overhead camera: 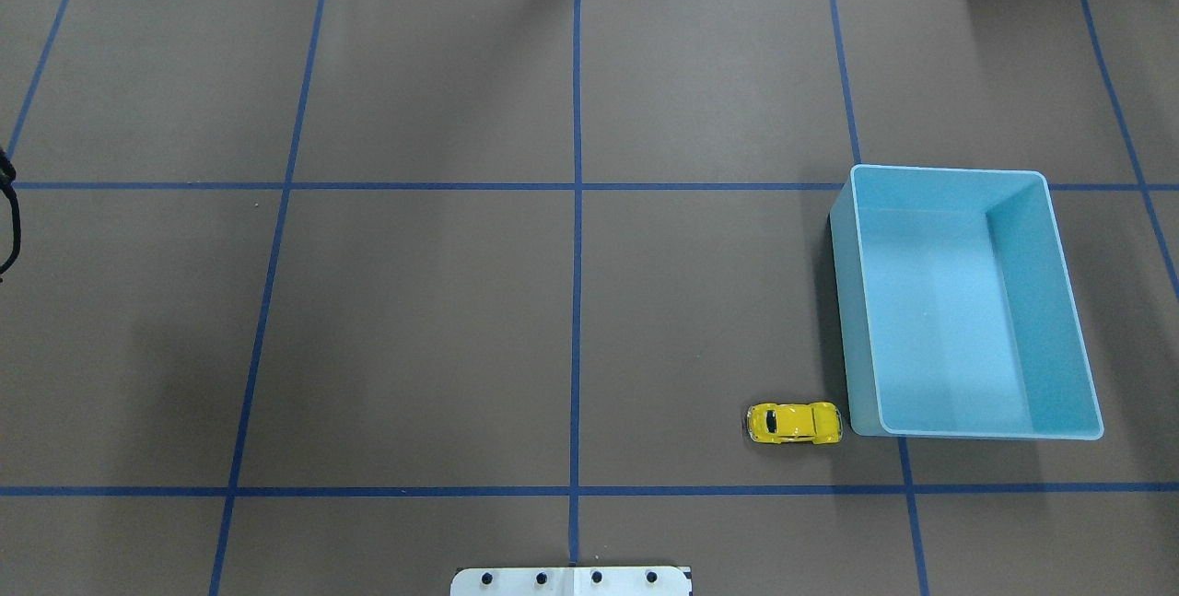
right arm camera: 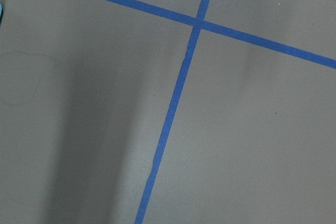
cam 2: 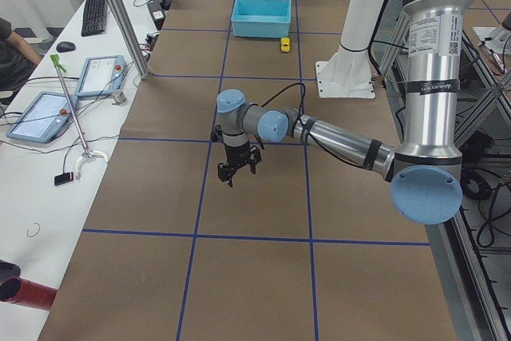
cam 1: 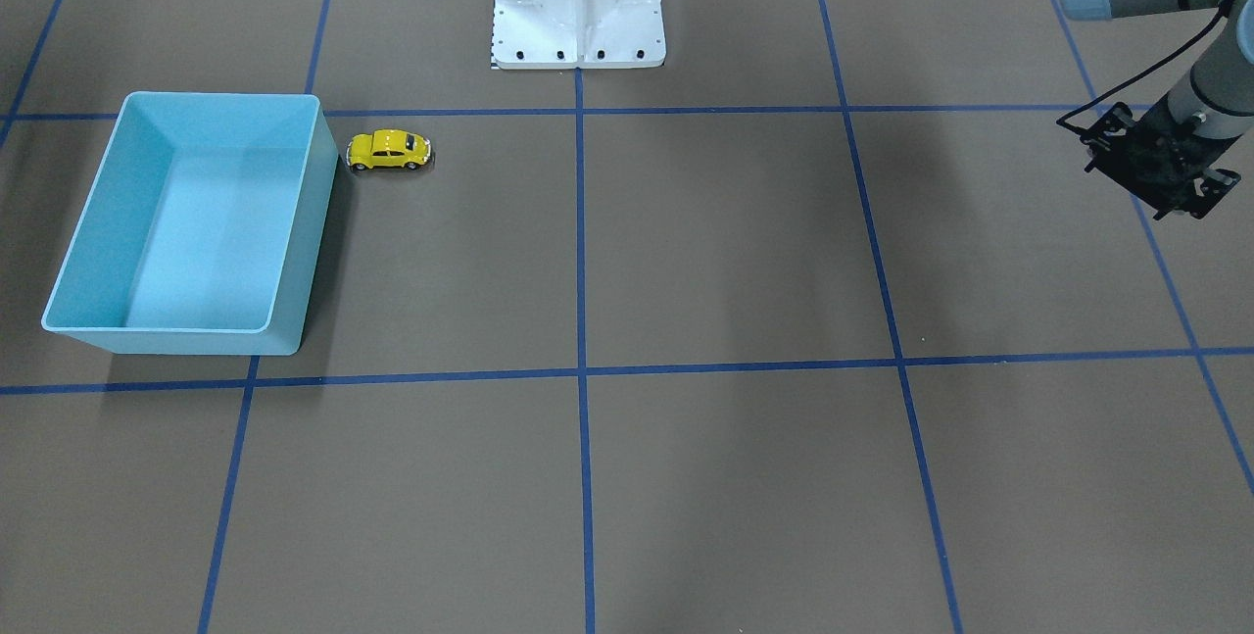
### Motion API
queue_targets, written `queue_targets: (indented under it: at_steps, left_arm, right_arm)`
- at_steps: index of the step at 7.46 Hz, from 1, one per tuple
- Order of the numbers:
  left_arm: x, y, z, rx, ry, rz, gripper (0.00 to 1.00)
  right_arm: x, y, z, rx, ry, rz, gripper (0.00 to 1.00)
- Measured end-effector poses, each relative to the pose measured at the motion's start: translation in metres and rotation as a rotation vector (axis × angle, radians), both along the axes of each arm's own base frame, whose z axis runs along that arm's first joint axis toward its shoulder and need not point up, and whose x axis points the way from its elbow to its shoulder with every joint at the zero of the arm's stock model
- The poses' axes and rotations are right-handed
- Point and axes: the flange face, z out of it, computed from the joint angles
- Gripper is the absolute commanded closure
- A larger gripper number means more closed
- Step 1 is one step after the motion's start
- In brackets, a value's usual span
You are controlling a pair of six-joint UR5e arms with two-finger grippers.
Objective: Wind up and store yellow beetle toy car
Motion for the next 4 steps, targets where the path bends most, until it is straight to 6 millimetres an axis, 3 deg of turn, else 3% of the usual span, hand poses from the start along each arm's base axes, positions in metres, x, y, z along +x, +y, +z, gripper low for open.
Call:
queue_targets:
  at_steps: [4]
  left_arm:
    - [-0.027, -0.009, -0.007, -0.288, 0.029, -0.402, 0.00]
  right_arm:
    - [0.000, 0.000, 0.000, 0.000, 0.000, 0.000, 0.00]
